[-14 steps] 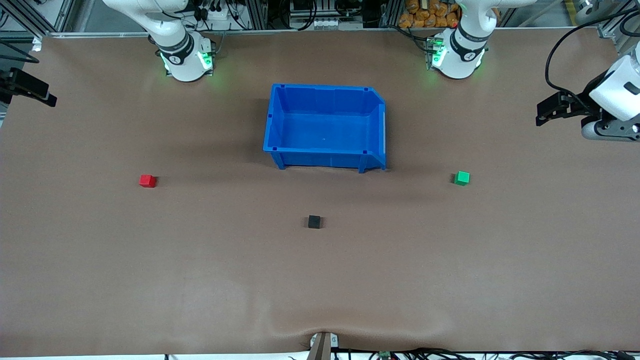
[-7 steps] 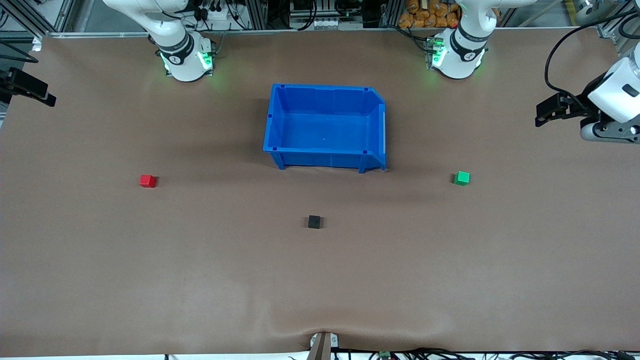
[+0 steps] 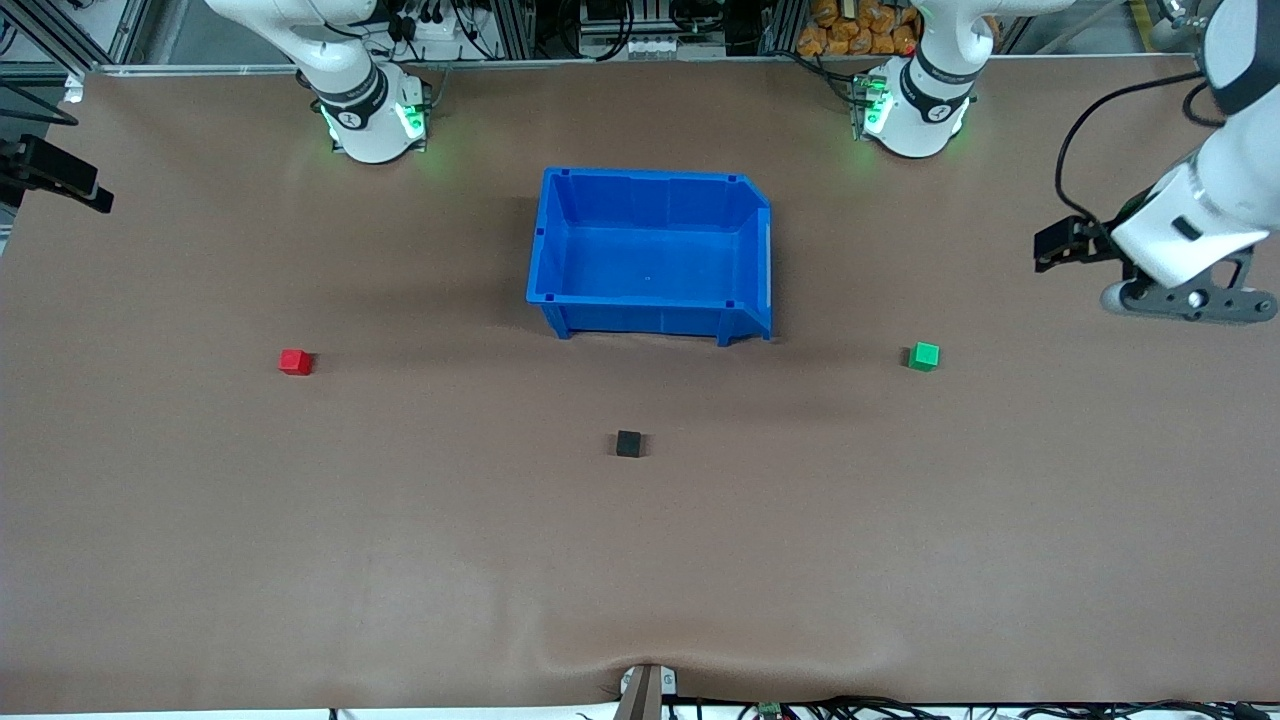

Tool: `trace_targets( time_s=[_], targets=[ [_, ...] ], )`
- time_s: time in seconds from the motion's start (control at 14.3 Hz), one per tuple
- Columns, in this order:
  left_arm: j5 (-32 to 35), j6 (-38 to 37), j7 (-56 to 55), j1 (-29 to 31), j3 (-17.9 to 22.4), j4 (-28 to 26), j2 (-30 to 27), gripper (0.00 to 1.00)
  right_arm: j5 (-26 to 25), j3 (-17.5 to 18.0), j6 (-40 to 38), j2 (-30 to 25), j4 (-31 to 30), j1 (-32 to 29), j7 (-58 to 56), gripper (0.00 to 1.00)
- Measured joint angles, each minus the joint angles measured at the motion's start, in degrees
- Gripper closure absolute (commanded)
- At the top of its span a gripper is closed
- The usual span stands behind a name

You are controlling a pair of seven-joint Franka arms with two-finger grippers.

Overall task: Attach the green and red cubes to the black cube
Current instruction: 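Move the left gripper down toward the green cube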

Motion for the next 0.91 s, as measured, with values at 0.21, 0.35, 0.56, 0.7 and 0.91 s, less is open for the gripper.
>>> trace_targets(
  time_s=[0.21,0.35,0.56,0.7,0.91],
  targets=[
    [0.00,-0.11,-0.49,0.05,-0.05,-0.68,1.88,0.00,0.00,0.01,-0.03,0.00,0.00,0.00,0.00,0.00],
    [-0.01,-0.05,-0.65,0.04,-0.07,-2.45,1.95,0.00,0.00,0.01,-0.07,0.00,0.00,0.00,0.00,0.00],
    [-2.13,2.05,-0.70,0.29,-0.07,-5.58,1.83,0.00,0.00,0.01,-0.39,0.00,0.01,0.00,0.00,0.00],
    [-2.70,6.34,-0.70,0.30,-0.08,-9.75,1.24,0.00,0.00,0.00,-0.74,0.00,0.08,0.00,0.00,0.00],
    [-2.82,11.49,-0.71,0.30,-0.08,-15.06,-0.13,0.00,0.00,-0.01,-1.07,0.01,0.22,0.00,0.00,0.00]
  ],
)
